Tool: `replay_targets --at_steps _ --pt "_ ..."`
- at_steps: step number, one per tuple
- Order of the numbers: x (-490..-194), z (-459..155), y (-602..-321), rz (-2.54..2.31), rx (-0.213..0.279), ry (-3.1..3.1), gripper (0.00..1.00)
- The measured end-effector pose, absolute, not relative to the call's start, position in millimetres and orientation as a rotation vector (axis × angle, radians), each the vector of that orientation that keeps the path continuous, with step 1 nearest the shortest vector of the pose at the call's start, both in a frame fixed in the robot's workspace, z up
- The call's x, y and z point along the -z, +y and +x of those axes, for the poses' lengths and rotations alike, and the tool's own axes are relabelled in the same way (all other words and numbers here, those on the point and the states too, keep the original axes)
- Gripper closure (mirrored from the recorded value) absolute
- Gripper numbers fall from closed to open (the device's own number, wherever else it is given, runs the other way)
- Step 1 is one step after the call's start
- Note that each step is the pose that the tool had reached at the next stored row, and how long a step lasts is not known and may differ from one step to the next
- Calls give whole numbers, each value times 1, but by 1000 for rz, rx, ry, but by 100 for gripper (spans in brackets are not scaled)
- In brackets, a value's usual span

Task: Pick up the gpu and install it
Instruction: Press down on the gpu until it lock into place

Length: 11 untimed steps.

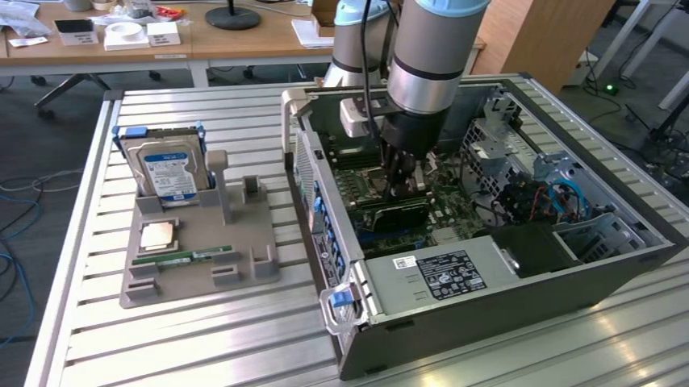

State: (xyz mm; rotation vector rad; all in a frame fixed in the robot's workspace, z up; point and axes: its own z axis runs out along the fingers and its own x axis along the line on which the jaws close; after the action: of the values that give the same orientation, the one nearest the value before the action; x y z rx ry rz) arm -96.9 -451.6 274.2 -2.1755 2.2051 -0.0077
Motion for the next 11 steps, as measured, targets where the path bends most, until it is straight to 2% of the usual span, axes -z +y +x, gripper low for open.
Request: replay_targets --at_steps 11 --pt "-273 -97 -452 -2176 8 2205 89"
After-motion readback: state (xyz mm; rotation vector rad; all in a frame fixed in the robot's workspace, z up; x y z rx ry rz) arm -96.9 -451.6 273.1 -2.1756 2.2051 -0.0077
